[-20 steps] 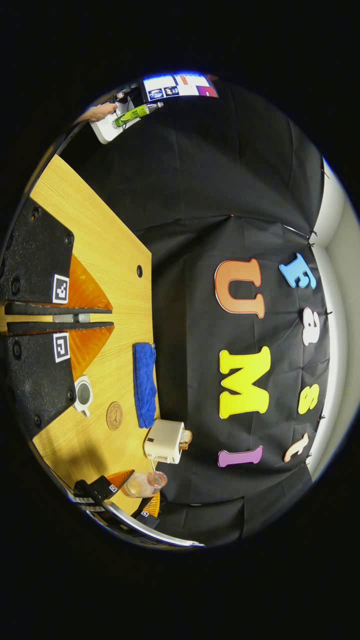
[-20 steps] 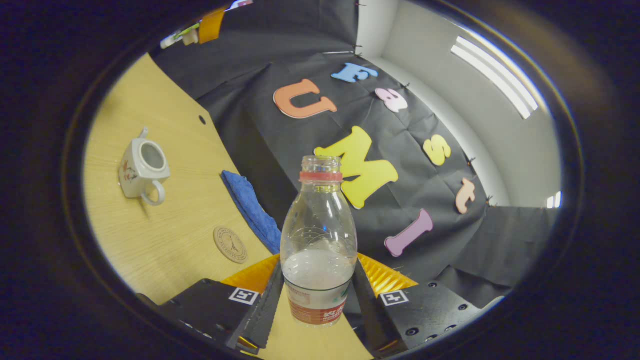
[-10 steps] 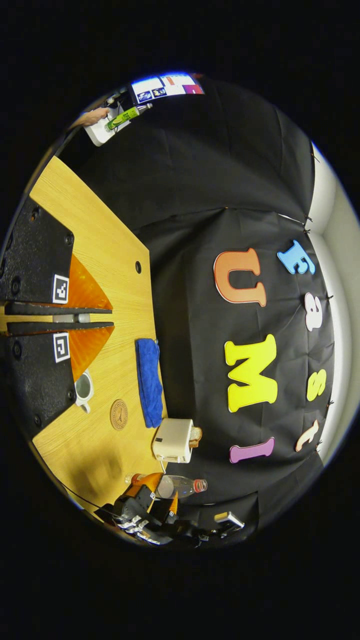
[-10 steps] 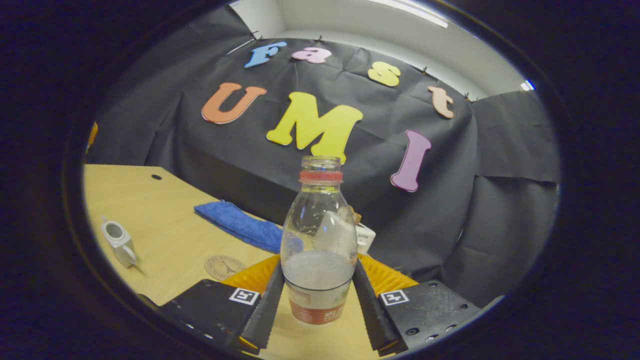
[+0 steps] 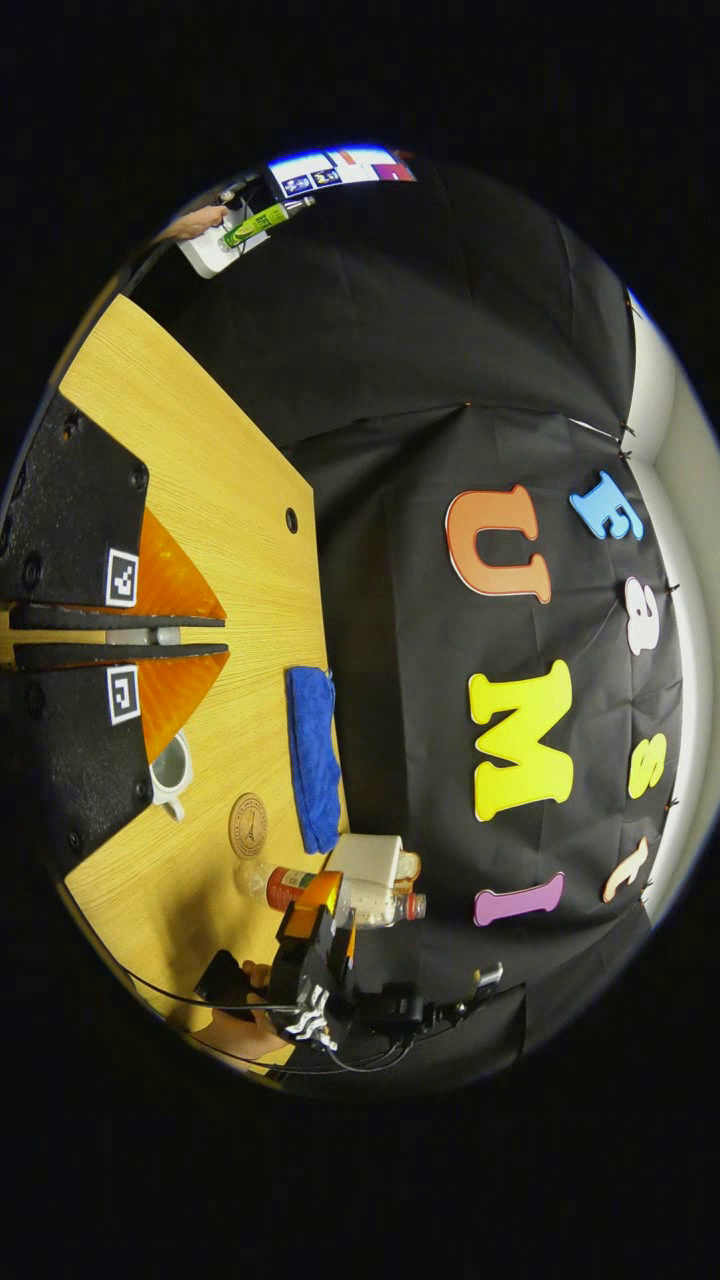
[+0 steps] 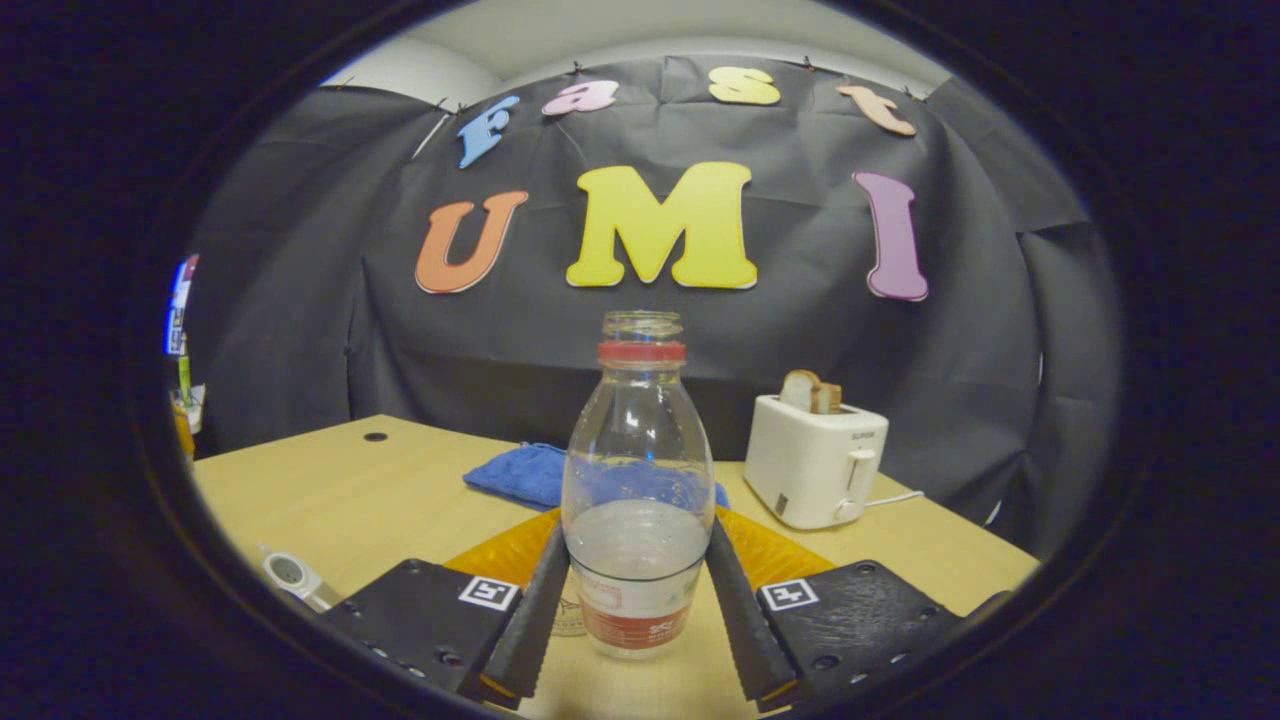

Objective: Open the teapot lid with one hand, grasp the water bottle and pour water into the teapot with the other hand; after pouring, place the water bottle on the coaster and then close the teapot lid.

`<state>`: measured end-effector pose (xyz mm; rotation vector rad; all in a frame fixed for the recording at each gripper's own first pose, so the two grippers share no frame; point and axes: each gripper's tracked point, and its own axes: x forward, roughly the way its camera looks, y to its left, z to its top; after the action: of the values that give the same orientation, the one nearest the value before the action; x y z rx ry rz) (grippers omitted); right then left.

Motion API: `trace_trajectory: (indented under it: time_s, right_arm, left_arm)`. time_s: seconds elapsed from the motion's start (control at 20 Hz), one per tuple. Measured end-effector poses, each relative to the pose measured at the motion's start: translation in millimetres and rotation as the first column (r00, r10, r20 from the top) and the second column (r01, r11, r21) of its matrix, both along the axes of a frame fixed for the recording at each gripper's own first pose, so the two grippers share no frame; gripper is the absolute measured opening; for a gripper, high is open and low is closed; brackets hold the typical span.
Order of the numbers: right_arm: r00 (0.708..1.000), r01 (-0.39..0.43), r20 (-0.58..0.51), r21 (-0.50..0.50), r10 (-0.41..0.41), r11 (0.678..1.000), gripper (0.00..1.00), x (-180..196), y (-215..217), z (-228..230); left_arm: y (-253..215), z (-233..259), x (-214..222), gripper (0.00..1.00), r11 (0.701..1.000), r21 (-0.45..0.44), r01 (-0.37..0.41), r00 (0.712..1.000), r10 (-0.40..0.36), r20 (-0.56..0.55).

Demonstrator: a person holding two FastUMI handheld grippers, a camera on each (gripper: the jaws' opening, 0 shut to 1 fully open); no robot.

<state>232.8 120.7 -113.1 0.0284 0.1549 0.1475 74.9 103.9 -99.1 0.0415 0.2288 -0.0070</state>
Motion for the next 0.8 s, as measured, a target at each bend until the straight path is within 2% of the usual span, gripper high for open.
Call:
trace_trajectory:
  time_s: [0.2,0.35,0.6,0.8]
  right_arm:
    - [0.999,-0.053,-0.013,0.051,0.053,0.997,0.73,24.9,19.6,-6.1]
    - [0.997,-0.067,-0.020,0.043,0.068,0.997,0.72,36.8,29.5,-14.7]
    - [0.996,-0.092,-0.005,0.079,0.093,0.993,0.73,42.0,44.9,-12.6]
    - [0.995,-0.097,-0.006,0.051,0.097,0.994,0.73,42.1,49.6,-15.3]
  left_arm:
    - [-8.6,-7.4,5.2,0.07,1.000,0.020,0.005,1.000,-0.005,-0.012]
    - [-11.1,-10.6,6.8,0.07,0.999,0.031,0.011,1.000,-0.010,-0.019]
    - [-15.4,-14.4,7.1,0.07,1.000,-0.012,0.026,0.999,-0.026,-0.040]
    - [-13.9,-16.0,6.5,0.07,1.000,-0.013,0.025,0.999,-0.026,-0.045]
